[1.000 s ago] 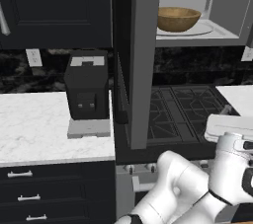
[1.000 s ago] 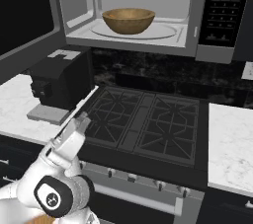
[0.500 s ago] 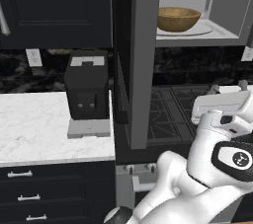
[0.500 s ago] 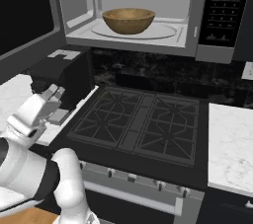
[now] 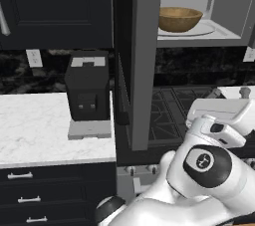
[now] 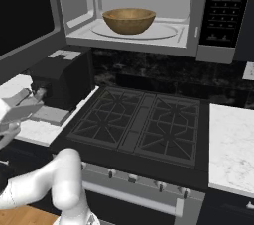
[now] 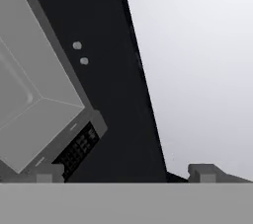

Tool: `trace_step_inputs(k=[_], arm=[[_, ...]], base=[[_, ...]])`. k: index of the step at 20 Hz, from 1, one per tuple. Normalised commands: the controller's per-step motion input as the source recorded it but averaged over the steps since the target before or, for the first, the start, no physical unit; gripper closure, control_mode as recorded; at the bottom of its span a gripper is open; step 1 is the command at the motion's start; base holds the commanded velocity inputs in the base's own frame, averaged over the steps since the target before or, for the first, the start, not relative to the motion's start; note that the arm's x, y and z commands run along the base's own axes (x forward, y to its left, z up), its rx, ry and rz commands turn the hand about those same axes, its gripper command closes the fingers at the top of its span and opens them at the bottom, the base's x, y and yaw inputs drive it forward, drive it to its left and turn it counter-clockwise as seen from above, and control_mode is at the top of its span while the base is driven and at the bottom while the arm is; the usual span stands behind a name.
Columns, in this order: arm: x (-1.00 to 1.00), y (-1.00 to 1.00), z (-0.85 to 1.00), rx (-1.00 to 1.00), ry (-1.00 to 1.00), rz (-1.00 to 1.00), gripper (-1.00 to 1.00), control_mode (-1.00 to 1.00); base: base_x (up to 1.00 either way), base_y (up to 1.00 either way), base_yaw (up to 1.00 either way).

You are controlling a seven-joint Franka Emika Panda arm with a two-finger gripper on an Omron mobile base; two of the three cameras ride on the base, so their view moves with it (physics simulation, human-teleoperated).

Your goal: Pick the carrot from the sink and place it in the bowl. Then pick the bowl and place it in the microwave. Then close the microwave door and press the start button.

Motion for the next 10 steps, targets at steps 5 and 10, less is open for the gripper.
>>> trace_step_inputs(k=[5, 10], arm=[[0.10, 0.90, -0.55, 0.00, -0.12, -0.11, -1.00, -1.00], [0.01, 0.29, -0.98, 0.00, -0.35, 0.02, -1.00, -1.00]], base=[[0.00, 0.00, 0.00], [0.00, 0.00, 0.00]])
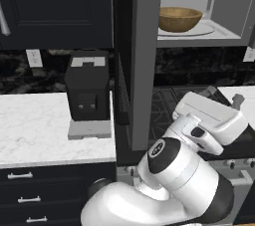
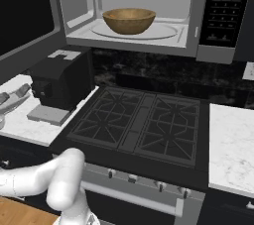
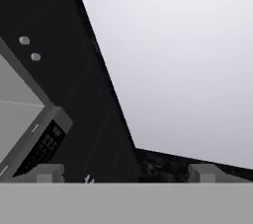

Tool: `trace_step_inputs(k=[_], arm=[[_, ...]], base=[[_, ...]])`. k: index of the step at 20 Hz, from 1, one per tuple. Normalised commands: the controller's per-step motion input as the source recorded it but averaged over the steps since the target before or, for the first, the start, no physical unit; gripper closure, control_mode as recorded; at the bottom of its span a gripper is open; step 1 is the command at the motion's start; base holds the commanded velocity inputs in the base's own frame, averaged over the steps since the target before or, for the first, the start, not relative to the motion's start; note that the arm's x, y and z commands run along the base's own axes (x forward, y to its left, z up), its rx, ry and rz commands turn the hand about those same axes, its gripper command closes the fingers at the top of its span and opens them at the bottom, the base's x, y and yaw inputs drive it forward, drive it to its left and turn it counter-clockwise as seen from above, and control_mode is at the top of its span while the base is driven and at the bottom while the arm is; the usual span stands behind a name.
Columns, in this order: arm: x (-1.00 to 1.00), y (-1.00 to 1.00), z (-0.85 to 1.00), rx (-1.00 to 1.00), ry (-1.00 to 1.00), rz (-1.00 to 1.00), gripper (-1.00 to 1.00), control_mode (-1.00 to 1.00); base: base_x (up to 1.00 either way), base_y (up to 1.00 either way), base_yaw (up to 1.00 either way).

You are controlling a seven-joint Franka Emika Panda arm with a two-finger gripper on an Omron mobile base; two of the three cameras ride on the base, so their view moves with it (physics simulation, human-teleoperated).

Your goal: Pick the carrot from the sink and place it in the bowl. Then pick the bowl and place it in the microwave. Then close the microwave door and press the start button.

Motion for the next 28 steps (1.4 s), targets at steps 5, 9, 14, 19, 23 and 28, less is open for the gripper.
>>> trace_step_inputs(k=[5, 9, 14, 19, 23, 28], arm=[[-0.22, 0.07, -0.92, 0.00, -0.43, 0.10, -1.00, -1.00], [-0.20, 0.47, -0.70, 0.00, -0.38, 0.04, -1.00, -1.00], [0.07, 0.97, -0.38, 0.00, -0.13, 0.00, -1.00, -1.00], [0.30, 1.00, -0.28, 0.00, 0.00, 0.01, -1.00, -1.00], [0.14, 0.81, -0.63, 0.00, 0.00, 0.12, -1.00, -1.00], [0.18, 0.85, -0.82, 0.01, 0.00, 0.18, -1.00, -1.00]], base=[[0.00, 0.00, 0.00], [0.00, 0.00, 0.00], [0.00, 0.00, 0.00], [0.00, 0.00, 0.00], [0.00, 0.00, 0.00], [0.00, 0.00, 0.00]])
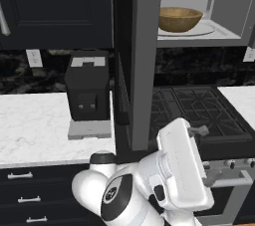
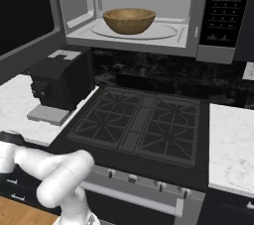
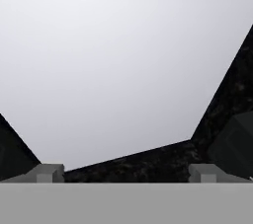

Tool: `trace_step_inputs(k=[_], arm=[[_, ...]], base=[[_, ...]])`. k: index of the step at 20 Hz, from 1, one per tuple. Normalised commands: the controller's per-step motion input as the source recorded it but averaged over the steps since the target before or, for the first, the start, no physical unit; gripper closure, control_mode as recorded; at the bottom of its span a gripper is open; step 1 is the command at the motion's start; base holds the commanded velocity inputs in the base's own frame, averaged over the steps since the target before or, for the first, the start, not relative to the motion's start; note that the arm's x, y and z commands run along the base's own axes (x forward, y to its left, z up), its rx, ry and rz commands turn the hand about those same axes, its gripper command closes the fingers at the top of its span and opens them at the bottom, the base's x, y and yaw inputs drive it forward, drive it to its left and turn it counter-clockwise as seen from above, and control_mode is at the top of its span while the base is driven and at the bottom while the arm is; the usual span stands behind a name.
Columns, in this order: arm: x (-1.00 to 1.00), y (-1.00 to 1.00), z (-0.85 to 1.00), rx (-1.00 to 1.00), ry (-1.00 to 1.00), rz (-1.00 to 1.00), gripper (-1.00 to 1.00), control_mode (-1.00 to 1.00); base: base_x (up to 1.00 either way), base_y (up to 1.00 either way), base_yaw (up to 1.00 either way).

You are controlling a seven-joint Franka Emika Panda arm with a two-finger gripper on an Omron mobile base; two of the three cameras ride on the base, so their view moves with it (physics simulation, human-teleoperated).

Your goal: Pick the carrot from the sink and place it in the bowl. Then pick the bowl and place it in the microwave. Then close the microwave door and press the start button.

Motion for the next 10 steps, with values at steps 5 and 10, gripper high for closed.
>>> trace_step_inputs(k=[5, 10], arm=[[0.43, 0.99, -0.57, 0.00, 0.05, 0.21, -1.00, -1.00], [0.41, 0.94, -0.53, 0.00, 0.14, 0.25, -1.00, -1.00]], base=[[0.00, 0.00, 0.00], [0.00, 0.00, 0.00]])
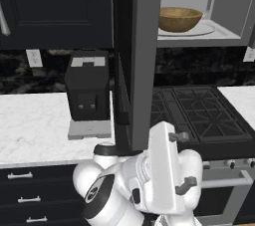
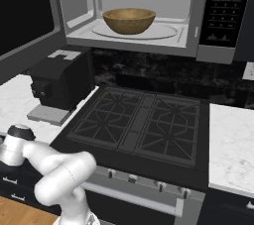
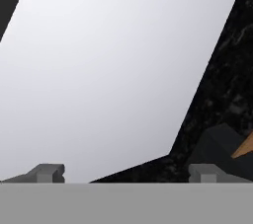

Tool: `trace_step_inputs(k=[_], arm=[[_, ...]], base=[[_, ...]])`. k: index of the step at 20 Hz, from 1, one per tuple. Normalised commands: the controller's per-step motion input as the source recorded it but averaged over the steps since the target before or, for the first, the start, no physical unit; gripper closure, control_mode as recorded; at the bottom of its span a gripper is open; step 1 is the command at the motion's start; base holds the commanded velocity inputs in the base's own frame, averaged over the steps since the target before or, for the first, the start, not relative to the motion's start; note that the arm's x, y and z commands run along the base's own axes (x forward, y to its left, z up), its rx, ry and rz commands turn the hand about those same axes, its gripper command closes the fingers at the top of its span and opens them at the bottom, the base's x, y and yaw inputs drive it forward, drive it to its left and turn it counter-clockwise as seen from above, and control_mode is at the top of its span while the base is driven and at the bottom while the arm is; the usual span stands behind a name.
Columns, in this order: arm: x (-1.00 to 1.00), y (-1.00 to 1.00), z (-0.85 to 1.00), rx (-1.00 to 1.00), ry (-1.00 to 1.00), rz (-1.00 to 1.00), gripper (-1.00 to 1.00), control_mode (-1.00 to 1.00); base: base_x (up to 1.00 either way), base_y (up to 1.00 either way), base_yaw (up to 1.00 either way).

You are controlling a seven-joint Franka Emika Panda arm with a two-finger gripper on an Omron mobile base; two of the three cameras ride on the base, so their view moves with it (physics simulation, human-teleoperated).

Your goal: Pick the carrot from the sink and place it in the bowl. Then pick the bowl and place it in the microwave. Then close the microwave door and press the start button.

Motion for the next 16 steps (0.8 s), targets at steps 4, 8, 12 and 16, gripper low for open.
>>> trace_step_inputs(k=[4, 8, 12, 16], arm=[[0.34, 0.50, -0.64, 0.02, 0.11, 0.28, -1.00, -1.00], [0.18, 0.13, -0.54, 0.08, 0.16, 0.35, -1.00, -1.00], [0.19, 0.39, -0.30, 0.02, 0.38, 0.31, -1.00, -1.00], [0.47, 0.86, -0.06, 0.00, 0.56, 0.24, -1.00, -1.00]], base=[[0.00, 0.00, 0.00], [0.00, 0.00, 0.00], [0.00, 0.00, 0.00], [0.00, 0.00, 0.00]])
